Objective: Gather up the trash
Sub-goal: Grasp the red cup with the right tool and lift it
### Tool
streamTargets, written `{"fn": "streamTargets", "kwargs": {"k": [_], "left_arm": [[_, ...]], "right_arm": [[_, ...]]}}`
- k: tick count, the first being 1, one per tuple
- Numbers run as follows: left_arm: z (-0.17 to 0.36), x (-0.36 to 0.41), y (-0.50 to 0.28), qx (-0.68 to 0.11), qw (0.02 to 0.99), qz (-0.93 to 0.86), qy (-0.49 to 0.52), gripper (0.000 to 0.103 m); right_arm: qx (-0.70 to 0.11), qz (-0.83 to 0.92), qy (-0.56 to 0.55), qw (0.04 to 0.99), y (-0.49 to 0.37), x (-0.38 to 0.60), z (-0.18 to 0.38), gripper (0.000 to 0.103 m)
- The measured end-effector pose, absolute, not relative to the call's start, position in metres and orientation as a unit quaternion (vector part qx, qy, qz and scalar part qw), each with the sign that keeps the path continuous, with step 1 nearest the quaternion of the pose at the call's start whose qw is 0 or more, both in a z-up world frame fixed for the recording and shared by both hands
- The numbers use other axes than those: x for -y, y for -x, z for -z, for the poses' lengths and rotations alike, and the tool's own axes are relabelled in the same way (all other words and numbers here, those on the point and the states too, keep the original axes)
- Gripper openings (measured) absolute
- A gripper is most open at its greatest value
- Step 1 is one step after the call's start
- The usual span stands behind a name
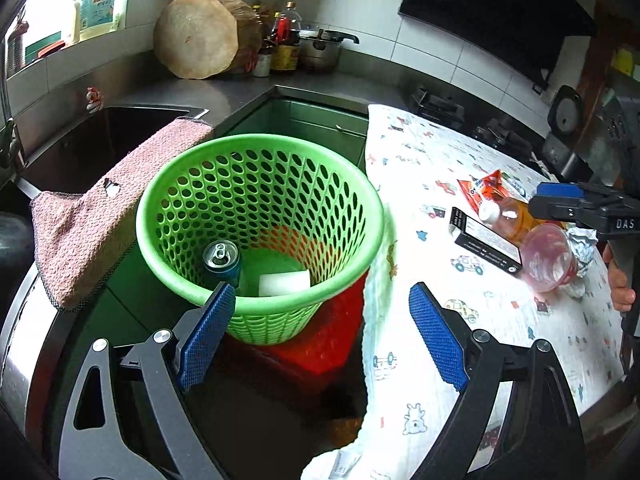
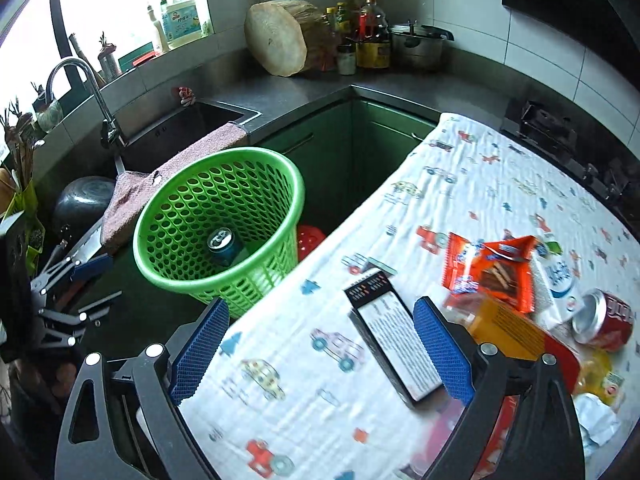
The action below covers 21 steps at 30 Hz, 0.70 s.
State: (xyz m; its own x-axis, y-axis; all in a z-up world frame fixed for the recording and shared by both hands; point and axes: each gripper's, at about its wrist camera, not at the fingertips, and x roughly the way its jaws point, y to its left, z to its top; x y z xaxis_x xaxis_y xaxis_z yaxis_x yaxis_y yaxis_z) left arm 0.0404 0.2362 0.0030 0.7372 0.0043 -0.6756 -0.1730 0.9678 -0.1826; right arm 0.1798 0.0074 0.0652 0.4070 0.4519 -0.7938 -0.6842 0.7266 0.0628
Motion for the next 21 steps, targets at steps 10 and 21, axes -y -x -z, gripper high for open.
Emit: {"fn": "streamTargets", "kwargs": {"k": [10,21], "left_arm": [[-0.009,-0.197,-0.043,-0.367,0.925,-0.025,0.095,0.088],[-0.005,-0.173,-0.063,-0.389,0.917,-0.021,0.082,0.088]], "right_arm": [[-0.443,-0.331,0.207,0.807,-0.167,0.081,-0.050,0.092],[-0.437,-0.375,0.321,0.752,-0.168,0.088,-0.009,0.092]]}}
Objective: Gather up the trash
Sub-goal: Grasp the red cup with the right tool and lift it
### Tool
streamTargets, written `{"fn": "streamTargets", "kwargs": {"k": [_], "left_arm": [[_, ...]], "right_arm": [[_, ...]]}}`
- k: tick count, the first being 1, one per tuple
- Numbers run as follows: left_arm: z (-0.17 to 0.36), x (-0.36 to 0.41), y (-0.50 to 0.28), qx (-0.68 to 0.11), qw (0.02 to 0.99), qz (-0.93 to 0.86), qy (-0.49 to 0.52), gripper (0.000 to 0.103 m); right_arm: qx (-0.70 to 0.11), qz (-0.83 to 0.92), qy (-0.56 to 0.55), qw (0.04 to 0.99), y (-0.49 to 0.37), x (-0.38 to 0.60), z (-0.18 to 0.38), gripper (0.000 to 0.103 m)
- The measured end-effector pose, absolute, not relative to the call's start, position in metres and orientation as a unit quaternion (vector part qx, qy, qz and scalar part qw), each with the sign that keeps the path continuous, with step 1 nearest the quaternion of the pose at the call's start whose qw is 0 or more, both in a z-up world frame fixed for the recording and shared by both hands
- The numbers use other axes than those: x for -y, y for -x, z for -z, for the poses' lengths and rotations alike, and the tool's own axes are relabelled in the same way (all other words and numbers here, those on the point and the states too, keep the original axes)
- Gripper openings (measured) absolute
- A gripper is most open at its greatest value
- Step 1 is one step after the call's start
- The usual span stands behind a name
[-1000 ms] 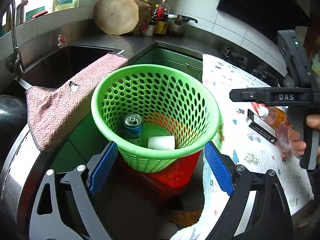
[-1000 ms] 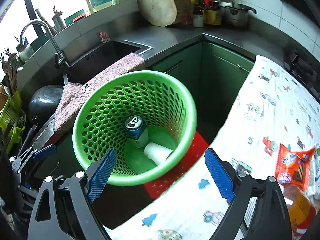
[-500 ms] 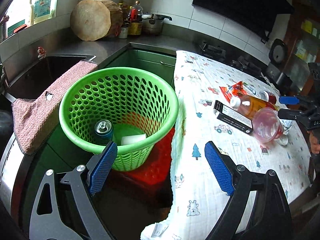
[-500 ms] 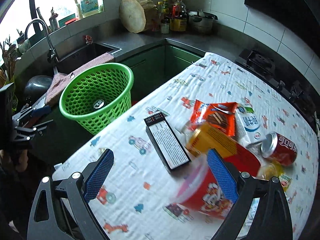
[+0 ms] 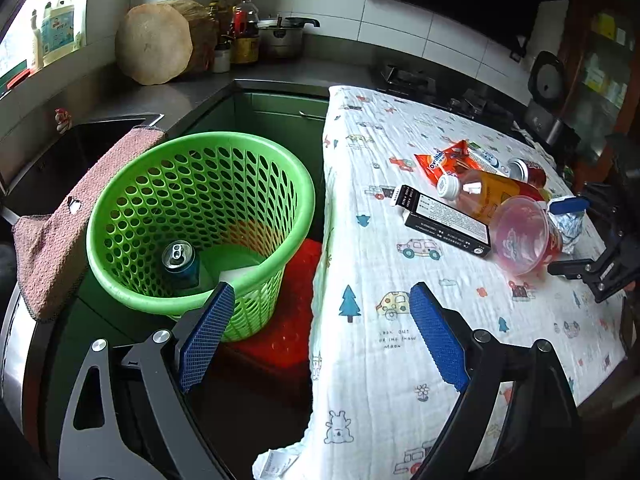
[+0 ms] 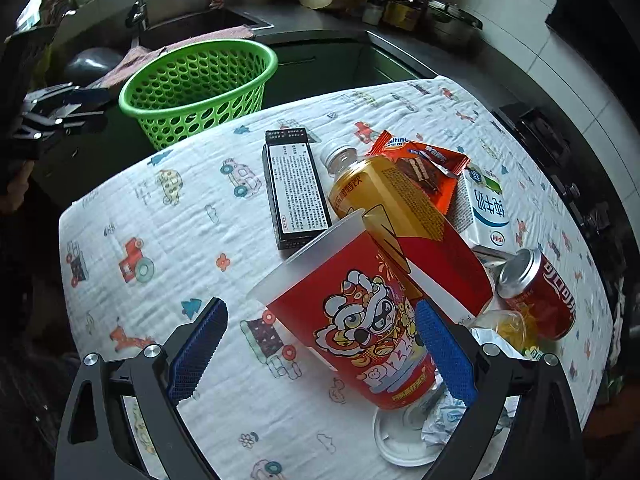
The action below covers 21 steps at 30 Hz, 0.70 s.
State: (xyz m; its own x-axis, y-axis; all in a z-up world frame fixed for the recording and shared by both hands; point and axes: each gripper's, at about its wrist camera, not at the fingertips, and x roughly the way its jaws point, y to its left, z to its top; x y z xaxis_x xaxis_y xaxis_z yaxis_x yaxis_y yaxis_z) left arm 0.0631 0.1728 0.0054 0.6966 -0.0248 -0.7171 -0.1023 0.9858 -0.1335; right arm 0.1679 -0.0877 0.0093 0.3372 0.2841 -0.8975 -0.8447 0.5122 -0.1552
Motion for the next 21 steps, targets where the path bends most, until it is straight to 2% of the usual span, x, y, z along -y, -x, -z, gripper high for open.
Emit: {"fn": "streamTargets", "kwargs": {"k": [6,18,20,21], "left_arm": [[0.000,-0.162,-0.082,-0.405,0.911,-0.020,0.081,0.088],[0.008,-0.127,-0.122,-0.434,0.897,0.004,0.088,0.088],[0.009,-0.121,-0.129,-0.439,0.894,0.006,0.090,0.088],[0.010,-0.119,-0.132,-0.442,0.892,0.007,0.094,0.088]], "right_arm": [[-0.412,-0.377,0.387,0.734,-0.171,0.083,0.014,0.092],[-0.375,-0.389,0.441,0.717,-0.176,0.082,0.034,0.092],[-0.376,-0.388,0.442,0.716,-0.178,0.081,0.038,0.089],[-0.373,-0.383,0.446,0.717,-0.179,0.080,0.040,0.084]]}}
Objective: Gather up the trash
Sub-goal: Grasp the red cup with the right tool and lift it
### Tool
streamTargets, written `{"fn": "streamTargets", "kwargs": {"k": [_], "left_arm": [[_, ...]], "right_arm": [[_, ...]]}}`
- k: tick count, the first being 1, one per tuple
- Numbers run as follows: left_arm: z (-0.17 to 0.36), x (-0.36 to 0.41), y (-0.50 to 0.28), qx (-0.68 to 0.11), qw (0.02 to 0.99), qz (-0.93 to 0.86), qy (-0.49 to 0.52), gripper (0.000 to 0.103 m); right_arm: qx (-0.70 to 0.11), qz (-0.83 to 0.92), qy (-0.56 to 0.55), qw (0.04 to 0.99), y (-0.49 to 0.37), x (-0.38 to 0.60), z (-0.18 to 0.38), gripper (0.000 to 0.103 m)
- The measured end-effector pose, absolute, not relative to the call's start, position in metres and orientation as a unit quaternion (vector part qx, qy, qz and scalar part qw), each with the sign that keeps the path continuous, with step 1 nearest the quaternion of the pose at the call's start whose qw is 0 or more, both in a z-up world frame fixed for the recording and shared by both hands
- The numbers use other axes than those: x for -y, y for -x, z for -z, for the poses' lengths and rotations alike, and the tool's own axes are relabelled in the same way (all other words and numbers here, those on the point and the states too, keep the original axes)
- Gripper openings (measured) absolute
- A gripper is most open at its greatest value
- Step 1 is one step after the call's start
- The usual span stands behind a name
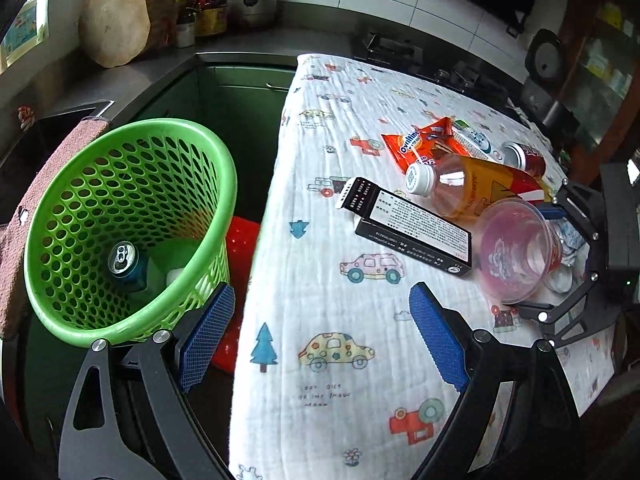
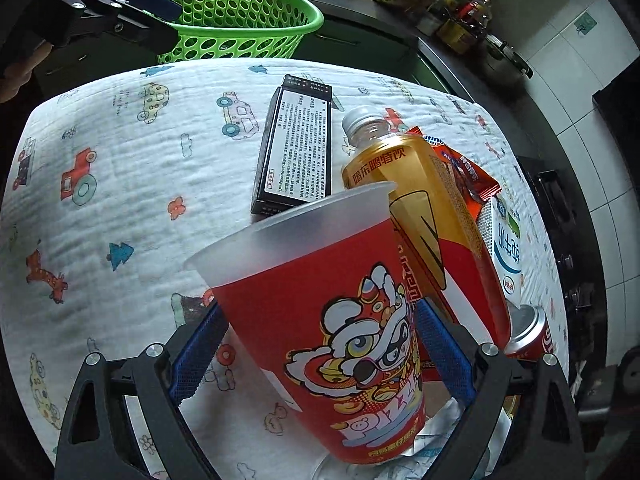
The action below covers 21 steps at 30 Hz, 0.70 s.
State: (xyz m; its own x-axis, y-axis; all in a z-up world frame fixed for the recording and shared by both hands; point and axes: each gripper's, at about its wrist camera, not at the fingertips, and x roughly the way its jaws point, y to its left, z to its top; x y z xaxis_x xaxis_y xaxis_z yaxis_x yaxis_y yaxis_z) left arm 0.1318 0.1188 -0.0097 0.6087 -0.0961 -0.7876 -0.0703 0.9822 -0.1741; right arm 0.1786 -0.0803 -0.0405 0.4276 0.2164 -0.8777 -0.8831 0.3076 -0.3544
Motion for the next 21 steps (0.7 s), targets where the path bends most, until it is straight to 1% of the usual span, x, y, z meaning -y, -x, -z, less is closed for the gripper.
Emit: {"fn": "streamTargets", "kwargs": {"k": [2,7,10,16,21], "left_arm": [[0.011,-0.115,-0.139,-0.449,0.887,0.013,0.109,0.088],[0.015,-0.104,-0.160,-0.466,0.873,0.016,0.140,0.088],[0.020,-0.099,-0.171,-0.478,0.860,0.017,0.176,0.088],[0.027,-0.088,-0.193,-0.491,0.845,-0.006,0.212,0.088],[0.034,-0.083,-0.211,-0.505,0.832,-0.033,0.230,0.088]], "right_arm": [[-0.369,-0.377,0.442,0.725,-0.180,0.081,0.041,0.079],[-0.389,-0.380,0.401,0.737,-0.181,0.089,0.032,0.076],[-0.405,-0.383,0.368,0.744,-0.178,0.094,0.025,0.074],[-0.426,-0.387,0.316,0.755,-0.163,0.110,0.013,0.073],[-0.428,-0.390,0.304,0.757,-0.144,0.122,0.008,0.073]]}}
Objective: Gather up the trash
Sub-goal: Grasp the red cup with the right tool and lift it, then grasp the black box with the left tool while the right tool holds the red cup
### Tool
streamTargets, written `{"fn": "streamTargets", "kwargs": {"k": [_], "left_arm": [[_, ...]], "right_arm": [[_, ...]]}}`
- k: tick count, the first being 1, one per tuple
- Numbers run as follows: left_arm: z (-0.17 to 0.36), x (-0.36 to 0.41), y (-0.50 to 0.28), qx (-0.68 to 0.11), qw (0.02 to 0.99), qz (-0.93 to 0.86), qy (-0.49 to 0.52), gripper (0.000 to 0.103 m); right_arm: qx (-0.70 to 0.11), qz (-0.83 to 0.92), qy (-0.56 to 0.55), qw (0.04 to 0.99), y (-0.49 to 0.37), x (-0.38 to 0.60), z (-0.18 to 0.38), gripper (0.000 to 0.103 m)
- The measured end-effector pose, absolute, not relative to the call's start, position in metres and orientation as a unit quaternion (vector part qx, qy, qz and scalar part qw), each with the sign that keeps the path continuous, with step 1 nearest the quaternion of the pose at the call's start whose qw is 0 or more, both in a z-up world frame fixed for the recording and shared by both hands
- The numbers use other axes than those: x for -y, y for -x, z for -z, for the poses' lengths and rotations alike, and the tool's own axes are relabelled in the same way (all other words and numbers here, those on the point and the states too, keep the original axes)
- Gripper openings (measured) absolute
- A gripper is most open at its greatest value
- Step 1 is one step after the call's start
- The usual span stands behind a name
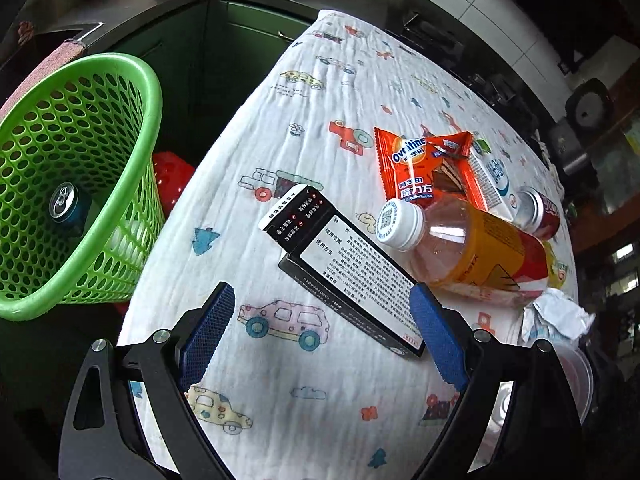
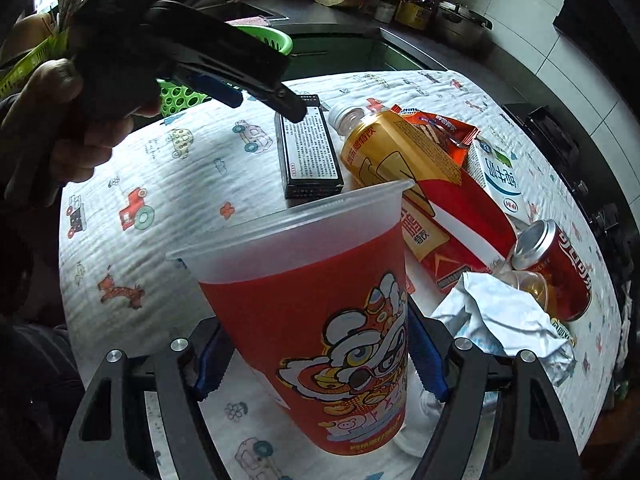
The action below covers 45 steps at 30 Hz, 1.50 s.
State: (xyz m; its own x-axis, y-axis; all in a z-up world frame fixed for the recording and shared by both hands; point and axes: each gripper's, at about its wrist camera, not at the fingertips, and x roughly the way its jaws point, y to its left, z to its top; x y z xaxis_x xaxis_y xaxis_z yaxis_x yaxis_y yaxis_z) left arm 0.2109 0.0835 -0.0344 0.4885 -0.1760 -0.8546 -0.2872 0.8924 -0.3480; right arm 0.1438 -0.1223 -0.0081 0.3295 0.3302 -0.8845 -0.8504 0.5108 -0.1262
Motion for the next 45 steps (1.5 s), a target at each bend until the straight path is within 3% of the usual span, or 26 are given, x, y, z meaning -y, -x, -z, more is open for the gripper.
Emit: {"fn": "streamTargets", "kwargs": {"k": [23,31,45], "left_arm": [[0.049,-0.049,-0.249,-0.541,0.789,-0.162,0.243,0.082],[0.048,-0.041,-0.247,-0.539,0.798,-0.167,0.209,0.064],[0.046,-0.034,-0.224,-0.577,0.806,-0.065,0.119,0.058]], "right_arm": [[-0.427,-0.400,0.257,0.770,-0.131,0.152,0.010,0.073],[-0.425,-0.401,0.253,0.771,-0.130,0.157,0.007,0.073],[-0.430,-0.402,0.239,0.772,-0.122,0.156,0.010,0.072]]}}
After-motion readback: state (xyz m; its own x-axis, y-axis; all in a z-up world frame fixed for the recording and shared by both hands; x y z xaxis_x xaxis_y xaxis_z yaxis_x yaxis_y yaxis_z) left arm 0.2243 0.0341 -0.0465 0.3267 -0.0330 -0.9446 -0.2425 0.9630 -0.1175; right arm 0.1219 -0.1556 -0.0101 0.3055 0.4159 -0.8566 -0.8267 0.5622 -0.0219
